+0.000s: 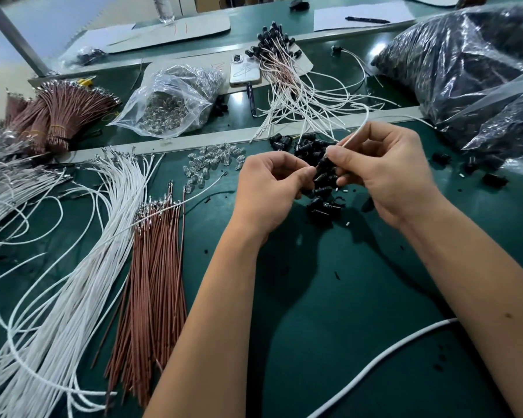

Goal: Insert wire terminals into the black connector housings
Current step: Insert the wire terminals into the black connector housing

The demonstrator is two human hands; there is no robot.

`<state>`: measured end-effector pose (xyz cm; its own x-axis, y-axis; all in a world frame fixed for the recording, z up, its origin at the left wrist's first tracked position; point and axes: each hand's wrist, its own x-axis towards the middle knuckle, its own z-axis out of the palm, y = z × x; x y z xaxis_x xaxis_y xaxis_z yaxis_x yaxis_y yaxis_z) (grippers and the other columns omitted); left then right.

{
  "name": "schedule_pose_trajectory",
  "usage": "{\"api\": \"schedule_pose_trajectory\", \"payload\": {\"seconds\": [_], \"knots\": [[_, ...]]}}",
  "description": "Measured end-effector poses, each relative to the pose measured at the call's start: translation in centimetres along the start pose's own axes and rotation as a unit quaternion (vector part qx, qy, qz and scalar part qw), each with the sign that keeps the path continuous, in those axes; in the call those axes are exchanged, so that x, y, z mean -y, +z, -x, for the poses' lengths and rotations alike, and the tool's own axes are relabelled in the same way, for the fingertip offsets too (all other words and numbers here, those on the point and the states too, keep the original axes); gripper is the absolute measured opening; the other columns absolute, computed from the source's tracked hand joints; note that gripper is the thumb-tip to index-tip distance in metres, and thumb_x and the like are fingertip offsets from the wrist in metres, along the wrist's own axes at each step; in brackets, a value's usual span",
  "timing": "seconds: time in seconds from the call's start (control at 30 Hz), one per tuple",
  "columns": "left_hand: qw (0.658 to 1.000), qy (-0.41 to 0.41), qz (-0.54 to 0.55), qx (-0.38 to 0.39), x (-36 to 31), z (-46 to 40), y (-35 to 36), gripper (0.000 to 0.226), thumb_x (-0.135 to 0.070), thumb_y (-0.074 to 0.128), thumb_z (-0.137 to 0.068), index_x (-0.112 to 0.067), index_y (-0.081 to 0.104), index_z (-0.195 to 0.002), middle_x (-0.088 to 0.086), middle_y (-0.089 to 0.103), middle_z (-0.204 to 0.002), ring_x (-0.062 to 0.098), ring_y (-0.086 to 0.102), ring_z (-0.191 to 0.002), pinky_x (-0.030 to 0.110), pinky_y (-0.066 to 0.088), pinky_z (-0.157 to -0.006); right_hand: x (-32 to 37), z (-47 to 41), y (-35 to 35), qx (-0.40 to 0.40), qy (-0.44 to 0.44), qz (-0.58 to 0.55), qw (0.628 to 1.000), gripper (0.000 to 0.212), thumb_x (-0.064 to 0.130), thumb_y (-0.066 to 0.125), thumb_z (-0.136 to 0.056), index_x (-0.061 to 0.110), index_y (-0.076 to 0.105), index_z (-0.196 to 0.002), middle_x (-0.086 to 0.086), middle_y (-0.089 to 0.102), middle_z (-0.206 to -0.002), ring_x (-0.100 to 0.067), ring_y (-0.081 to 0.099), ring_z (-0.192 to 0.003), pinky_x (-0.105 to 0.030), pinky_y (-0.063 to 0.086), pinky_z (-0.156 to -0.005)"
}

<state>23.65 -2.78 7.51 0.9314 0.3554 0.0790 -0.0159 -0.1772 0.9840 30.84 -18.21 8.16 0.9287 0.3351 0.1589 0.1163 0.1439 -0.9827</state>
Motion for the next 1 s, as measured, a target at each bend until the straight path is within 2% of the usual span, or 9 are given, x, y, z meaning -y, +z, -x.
{"api": "schedule_pose_trajectory", "payload": {"seconds": [0.1,0.23,0.37,0.47,0.57,0.67,0.77,0.9,1.0], "knots": [[1.0,-0.015,0.004,0.007,0.3,0.0,-0.1,0.011,-0.011,0.074,-0.09,-0.01,0.069,-0.08,0.007,0.073,-0.072,0.01,0.057,-0.057,0.021,0.045,-0.058,-0.2,0.1,0.3,-0.005,-0.025,0.036,0.999,0.018,-0.001,0.081,-0.085,-0.007,0.065,-0.083,-0.001,0.07,-0.064,-0.013,0.061,-0.051,-0.024,0.054,-0.05],[0.989,-0.027,0.133,0.06,0.0,0.2,-0.1,0.019,-0.007,0.075,-0.089,-0.003,0.068,-0.106,0.009,0.074,-0.081,0.016,0.067,-0.064,0.022,0.052,-0.062,0.2,0.4,0.4,0.031,0.015,-0.002,0.999,0.02,0.007,0.085,-0.08,0.009,0.067,-0.071,-0.009,0.071,-0.068,-0.014,0.063,-0.054,-0.023,0.052,-0.05],[0.991,-0.007,0.118,0.056,-0.4,0.4,0.0,0.013,0.005,0.073,-0.087,-0.003,0.071,-0.097,0.009,0.073,-0.074,0.016,0.067,-0.059,0.02,0.05,-0.057,0.8,0.3,0.3,0.027,0.084,-0.119,0.989,0.015,0.02,0.084,-0.071,0.021,0.069,-0.068,0.0,0.068,-0.07,-0.01,0.06,-0.06,-0.019,0.047,-0.048],[0.987,-0.052,0.147,0.046,-0.6,0.4,-0.2,0.019,0.012,0.066,-0.088,-0.006,0.064,-0.091,0.015,0.075,-0.085,0.017,0.066,-0.06,0.02,0.049,-0.056,0.9,0.0,-0.1,0.01,0.12,-0.22,0.968,0.014,0.016,0.08,-0.076,0.018,0.066,-0.074,-0.001,0.063,-0.074,-0.011,0.054,-0.063,-0.018,0.043,-0.048],[0.973,-0.083,0.211,0.035,-0.9,0.4,-0.3,0.026,0.015,0.056,-0.091,-0.011,0.056,-0.094,0.012,0.076,-0.089,0.011,0.057,-0.053,0.016,0.044,-0.049,0.9,0.1,0.0,0.024,0.134,-0.238,0.962,0.012,0.015,0.078,-0.078,0.014,0.066,-0.077,-0.002,0.062,-0.074,-0.01,0.052,-0.062,-0.016,0.042,-0.048],[0.978,-0.044,0.199,0.045,-0.9,0.4,-0.3,0.024,0.01,0.063,-0.089,-0.012,0.062,-0.099,0.005,0.073,-0.082,0.005,0.05,-0.051,0.013,0.037,-0.047,0.7,0.2,0.2,0.04,0.132,-0.223,0.965,0.014,0.015,0.077,-0.078,0.013,0.064,-0.078,0.0,0.06,-0.071,-0.009,0.05,-0.058,-0.016,0.04,-0.047],[0.989,0.038,0.134,0.041,-1.0,0.6,0.0,0.015,0.005,0.073,-0.086,-0.007,0.067,-0.095,-0.004,0.067,-0.07,0.004,0.056,-0.057,0.016,0.044,-0.056,0.7,0.3,0.4,0.05,0.132,-0.198,0.97,0.012,0.014,0.079,-0.075,0.016,0.068,-0.07,0.002,0.061,-0.067,-0.007,0.048,-0.056,-0.015,0.037,-0.045],[0.993,0.108,0.057,-0.001,-1.0,0.5,0.9,0.012,0.001,0.08,-0.082,-0.005,0.07,-0.085,0.007,0.066,-0.072,0.02,0.058,-0.067,0.044,0.051,-0.065,0.6,0.4,0.7,0.059,0.134,-0.19,0.971,0.013,0.014,0.08,-0.072,0.011,0.067,-0.073,-0.001,0.063,-0.067,-0.007,0.047,-0.054,-0.015,0.036,-0.043],[0.991,0.119,0.048,-0.024,-0.8,0.4,1.0,0.011,0.0,0.079,-0.083,-0.007,0.071,-0.079,0.01,0.067,-0.07,0.019,0.057,-0.064,0.041,0.05,-0.064,0.5,0.5,0.8,0.055,0.131,-0.186,0.972,0.016,0.015,0.079,-0.072,0.01,0.064,-0.075,0.0,0.063,-0.066,-0.006,0.046,-0.054,-0.015,0.035,-0.043]]}}
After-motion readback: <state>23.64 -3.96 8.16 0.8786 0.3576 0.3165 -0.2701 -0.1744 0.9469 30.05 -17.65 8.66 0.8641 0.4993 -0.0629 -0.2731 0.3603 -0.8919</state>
